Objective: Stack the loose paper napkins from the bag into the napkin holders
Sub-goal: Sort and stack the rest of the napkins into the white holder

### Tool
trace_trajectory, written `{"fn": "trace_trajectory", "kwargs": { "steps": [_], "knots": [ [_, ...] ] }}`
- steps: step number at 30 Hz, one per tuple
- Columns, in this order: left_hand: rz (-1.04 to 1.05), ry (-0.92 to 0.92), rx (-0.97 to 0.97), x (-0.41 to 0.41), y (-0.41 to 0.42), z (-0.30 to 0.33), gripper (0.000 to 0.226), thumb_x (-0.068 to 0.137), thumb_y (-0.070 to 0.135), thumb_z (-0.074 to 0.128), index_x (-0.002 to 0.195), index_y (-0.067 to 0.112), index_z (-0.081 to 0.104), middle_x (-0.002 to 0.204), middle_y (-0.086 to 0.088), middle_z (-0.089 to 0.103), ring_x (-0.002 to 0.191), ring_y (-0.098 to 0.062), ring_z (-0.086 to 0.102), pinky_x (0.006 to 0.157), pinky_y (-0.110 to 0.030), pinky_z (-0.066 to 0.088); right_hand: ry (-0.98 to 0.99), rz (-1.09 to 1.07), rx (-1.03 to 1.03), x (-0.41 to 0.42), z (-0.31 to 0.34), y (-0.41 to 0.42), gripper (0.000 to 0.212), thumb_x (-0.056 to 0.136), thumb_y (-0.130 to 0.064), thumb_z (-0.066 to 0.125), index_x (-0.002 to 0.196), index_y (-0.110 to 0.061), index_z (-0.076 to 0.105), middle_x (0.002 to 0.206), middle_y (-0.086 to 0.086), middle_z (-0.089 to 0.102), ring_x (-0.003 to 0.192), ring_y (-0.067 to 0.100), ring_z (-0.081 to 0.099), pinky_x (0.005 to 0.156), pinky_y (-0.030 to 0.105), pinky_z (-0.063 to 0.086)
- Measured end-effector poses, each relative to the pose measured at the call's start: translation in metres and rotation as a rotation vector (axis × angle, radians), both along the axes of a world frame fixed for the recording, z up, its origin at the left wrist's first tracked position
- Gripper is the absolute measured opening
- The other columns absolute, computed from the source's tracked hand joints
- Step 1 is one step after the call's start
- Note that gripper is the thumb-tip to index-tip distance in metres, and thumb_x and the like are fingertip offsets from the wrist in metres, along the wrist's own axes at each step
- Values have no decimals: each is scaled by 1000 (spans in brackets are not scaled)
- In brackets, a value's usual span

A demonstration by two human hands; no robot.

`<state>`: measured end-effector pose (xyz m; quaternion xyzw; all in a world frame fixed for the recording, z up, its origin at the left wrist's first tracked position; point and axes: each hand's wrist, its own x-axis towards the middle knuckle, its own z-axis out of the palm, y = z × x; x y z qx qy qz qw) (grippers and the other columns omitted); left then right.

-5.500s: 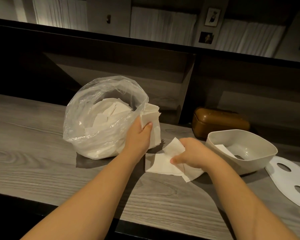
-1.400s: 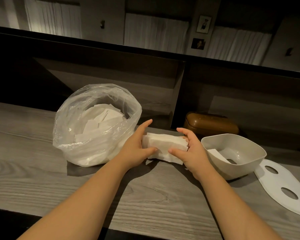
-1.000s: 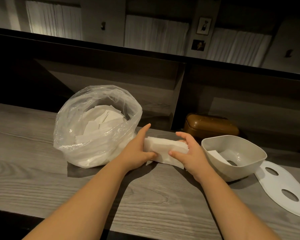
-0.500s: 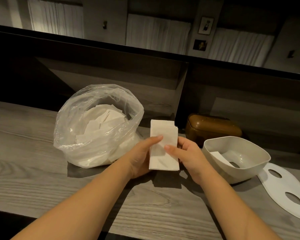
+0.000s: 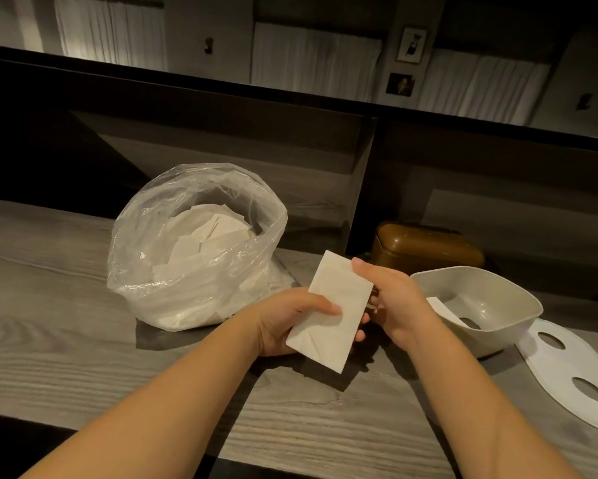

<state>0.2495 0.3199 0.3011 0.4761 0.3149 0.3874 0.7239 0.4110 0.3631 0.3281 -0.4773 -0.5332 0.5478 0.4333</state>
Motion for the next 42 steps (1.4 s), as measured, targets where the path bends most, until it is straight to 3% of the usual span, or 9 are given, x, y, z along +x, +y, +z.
{"fn": "trace_trajectory", "kwargs": {
  "steps": [6, 12, 16, 25, 29, 32, 35, 39, 42],
  "knots": [
    [38, 66, 37, 3, 2, -1, 53, 79, 17, 63, 130, 24, 50, 111, -8, 70, 100, -24, 69, 93, -42, 54, -9, 1, 17, 3, 4, -2, 23, 93, -34, 64, 110, -19, 61, 107, 7, 67, 94, 25, 66, 57, 26, 49],
    [54, 56, 50, 4, 5, -2, 56, 79, 19, 64, 132, 25, 46, 112, -9, 71, 99, -24, 70, 90, -41, 56, -155, -94, 126, 1, 2, -1, 12, 91, -27, 68, 90, -16, 66, 98, 3, 67, 97, 24, 64, 86, 42, 56],
    [49, 34, 36, 3, 5, -2, 51, 80, 19, 64, 128, 28, 47, 110, -7, 73, 102, -25, 69, 92, -41, 56, -196, -150, 242, 2, 4, 0, 11, 88, -22, 71, 82, -14, 65, 90, 2, 66, 91, 18, 63, 84, 39, 55],
    [49, -37, 5, 1, 5, -1, 53, 86, 11, 63, 136, 18, 47, 125, -16, 66, 106, -29, 67, 99, -49, 49, 139, -437, 663, 16, 30, -6, 7, 97, -30, 57, 99, -26, 51, 103, -7, 61, 94, 10, 65, 62, 17, 54],
    [142, -31, -20, 2, 8, -2, 45, 91, 11, 57, 134, 18, 46, 123, -15, 68, 107, -30, 68, 96, -49, 52, 288, -384, 517, 26, 45, -13, 6, 99, -32, 53, 94, -30, 51, 99, -8, 58, 89, 14, 63, 62, 25, 55],
    [241, -27, -31, 2, 9, -2, 37, 95, 13, 55, 131, 17, 49, 111, -12, 73, 104, -30, 68, 89, -45, 56, 84, -145, 379, 10, 29, -14, 5, 96, -28, 59, 92, -24, 61, 101, 1, 62, 92, 24, 62, 64, 32, 55],
    [327, -85, -116, 1, 10, 3, 25, 97, 28, 55, 120, 18, 58, 97, -11, 74, 88, -26, 71, 71, -36, 59, -244, -138, 456, -15, 4, -14, 8, 93, -29, 63, 87, -26, 59, 98, -3, 61, 92, 15, 61, 77, 39, 58],
    [339, -187, -242, -1, 17, 3, 60, 89, 69, 46, 124, 23, 61, 115, -15, 71, 105, -34, 69, 88, -43, 55, -294, -202, 422, -27, -11, -6, 13, 93, -34, 62, 85, -32, 52, 115, 0, 58, 99, 16, 60, 85, 43, 57],
    [308, -111, -195, -2, 13, 2, 58, 78, 56, 65, 122, 19, 60, 106, -15, 74, 97, -31, 72, 88, -43, 55, -281, -213, 404, -26, -12, -3, 12, 94, -32, 62, 85, -31, 54, 111, 1, 59, 98, 17, 60, 85, 44, 57]
  ]
}}
